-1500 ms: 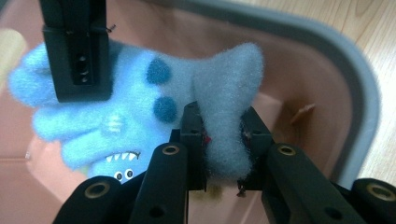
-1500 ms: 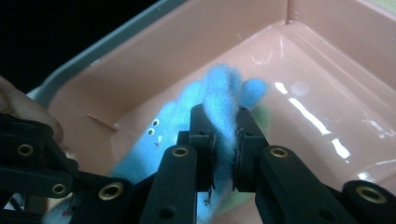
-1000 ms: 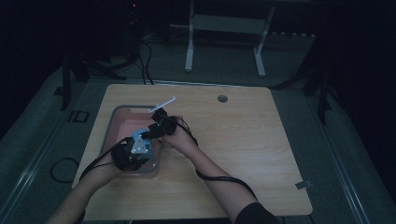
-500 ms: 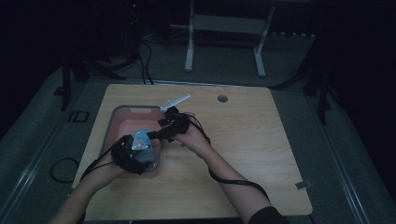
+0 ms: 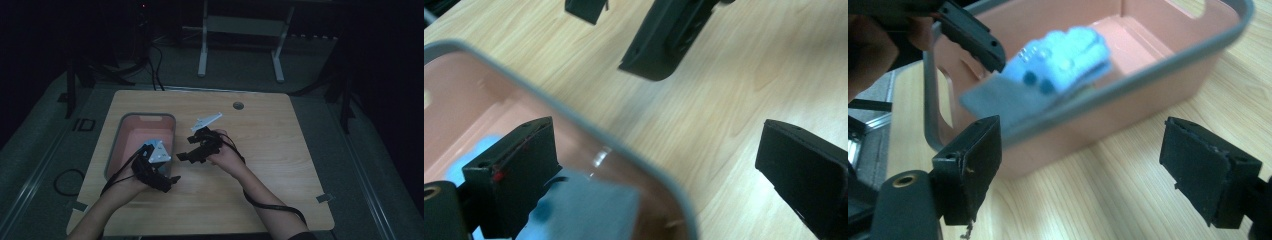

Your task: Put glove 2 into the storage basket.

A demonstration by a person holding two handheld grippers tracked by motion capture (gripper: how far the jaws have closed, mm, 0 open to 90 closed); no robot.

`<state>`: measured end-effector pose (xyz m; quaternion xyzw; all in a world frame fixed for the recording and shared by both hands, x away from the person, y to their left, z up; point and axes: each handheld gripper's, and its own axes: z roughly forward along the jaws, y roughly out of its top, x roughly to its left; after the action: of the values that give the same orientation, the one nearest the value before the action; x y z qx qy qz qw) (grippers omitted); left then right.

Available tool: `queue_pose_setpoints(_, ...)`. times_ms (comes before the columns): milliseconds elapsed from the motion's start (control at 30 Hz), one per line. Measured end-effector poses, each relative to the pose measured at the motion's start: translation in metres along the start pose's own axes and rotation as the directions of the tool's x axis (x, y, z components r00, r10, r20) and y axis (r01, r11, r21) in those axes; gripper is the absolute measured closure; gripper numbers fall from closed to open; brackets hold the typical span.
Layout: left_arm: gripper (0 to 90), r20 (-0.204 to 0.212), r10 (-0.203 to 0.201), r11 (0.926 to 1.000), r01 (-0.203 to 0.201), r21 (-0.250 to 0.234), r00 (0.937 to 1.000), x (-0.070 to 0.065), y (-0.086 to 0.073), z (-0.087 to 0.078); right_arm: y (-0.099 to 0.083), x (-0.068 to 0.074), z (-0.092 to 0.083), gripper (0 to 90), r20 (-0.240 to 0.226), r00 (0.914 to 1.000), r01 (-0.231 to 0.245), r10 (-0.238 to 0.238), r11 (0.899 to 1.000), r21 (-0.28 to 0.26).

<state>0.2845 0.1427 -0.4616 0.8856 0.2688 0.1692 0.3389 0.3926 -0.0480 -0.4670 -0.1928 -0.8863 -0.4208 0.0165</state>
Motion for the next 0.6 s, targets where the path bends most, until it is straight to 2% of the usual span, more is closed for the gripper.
queue_pose_setpoints(67, 3.7, 0.014, 0.002, 1.0, -0.002, -0.004, 0.9999, -0.003, 0.002, 0.002, -0.004, -0.001, -0.002, 17.0, 0.0, 1.0, 0.002, -0.002, 1.0, 0.001)
queue_pose_setpoints(100, 3.7, 0.035, 0.003, 0.9998, -0.003, -0.021, 0.9994, -0.009, 0.006, 0.005, -0.007, -0.003, -0.005, 17.0, -0.004, 1.0, -0.002, 0.002, 1.0, 0.001)
queue_pose_setpoints(167, 3.7, 0.05, 0.009, 0.9993, -0.007, -0.036, 0.9987, -0.015, 0.01, 0.009, -0.017, -0.007, -0.012, 16.6, -0.007, 0.9999, -0.016, 0.016, 1.0, -0.001)
queue_pose_setpoints(500, 3.7, 0.097, 0.037, 0.9976, -0.031, -0.061, 0.9946, -0.037, 0.026, 0.026, -0.046, -0.011, -0.032, 15.0, 0.016, 0.9999, 0.003, -0.003, 1.0, 0.0)
queue_pose_setpoints(600, 3.7, 0.11, 0.041, 0.9967, -0.033, -0.075, 0.9931, -0.043, 0.029, 0.03, -0.056, -0.014, -0.038, 15.0, 0.027, 0.9996, -0.006, 0.006, 1.0, -0.002)
